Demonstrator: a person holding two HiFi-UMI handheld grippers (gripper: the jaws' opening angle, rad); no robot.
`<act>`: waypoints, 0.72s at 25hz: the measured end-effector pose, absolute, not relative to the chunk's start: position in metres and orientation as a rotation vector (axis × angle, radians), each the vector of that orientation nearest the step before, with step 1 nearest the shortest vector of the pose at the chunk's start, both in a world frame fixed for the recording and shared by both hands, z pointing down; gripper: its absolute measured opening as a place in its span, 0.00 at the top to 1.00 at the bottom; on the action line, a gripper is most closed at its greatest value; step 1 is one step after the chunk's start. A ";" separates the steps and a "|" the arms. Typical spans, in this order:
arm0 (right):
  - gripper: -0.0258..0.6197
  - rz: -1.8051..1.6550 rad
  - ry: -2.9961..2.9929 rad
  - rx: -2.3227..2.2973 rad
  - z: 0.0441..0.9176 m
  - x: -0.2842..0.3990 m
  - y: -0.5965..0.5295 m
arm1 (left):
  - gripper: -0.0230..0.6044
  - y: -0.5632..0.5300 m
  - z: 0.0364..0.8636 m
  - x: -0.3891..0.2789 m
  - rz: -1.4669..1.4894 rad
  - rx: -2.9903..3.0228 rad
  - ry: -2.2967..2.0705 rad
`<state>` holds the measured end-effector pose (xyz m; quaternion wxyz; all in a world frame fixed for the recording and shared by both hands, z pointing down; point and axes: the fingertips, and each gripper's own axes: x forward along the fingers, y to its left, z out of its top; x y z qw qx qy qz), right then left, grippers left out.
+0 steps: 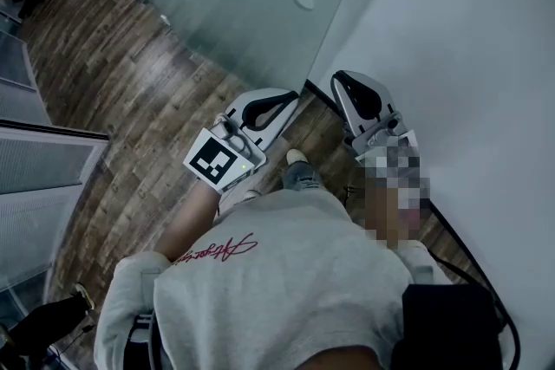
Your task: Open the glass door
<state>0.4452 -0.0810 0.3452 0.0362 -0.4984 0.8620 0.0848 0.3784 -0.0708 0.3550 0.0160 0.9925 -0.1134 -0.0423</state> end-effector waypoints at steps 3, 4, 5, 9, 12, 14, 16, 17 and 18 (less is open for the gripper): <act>0.91 0.295 2.666 -1.546 0.350 0.438 -0.079 | 0.93 -0.072 0.357 0.376 -0.137 3.081 -0.363; 0.92 0.308 2.670 -1.551 0.350 0.436 -0.078 | 0.93 -0.072 0.357 0.375 -0.141 3.080 -0.366; 0.92 0.318 2.675 -1.558 0.349 0.435 -0.078 | 0.93 -0.072 0.357 0.375 -0.146 3.079 -0.368; 0.93 0.325 2.677 -1.568 0.345 0.434 -0.077 | 0.93 -0.072 0.352 0.374 -0.161 3.085 -0.386; 0.93 0.329 2.681 -1.563 0.342 0.433 -0.077 | 0.93 -0.071 0.353 0.373 -0.148 3.091 -0.398; 0.93 0.343 2.694 -1.559 0.340 0.431 -0.077 | 0.94 -0.071 0.353 0.372 -0.153 3.081 -0.405; 0.93 0.348 2.709 -1.551 0.341 0.428 -0.078 | 0.93 -0.073 0.351 0.371 -0.165 3.078 -0.423; 0.93 0.349 2.714 -1.547 0.342 0.427 -0.079 | 0.94 -0.074 0.350 0.371 -0.174 3.079 -0.433; 0.93 0.349 2.718 -1.543 0.343 0.426 -0.079 | 0.94 -0.075 0.349 0.371 -0.181 3.080 -0.442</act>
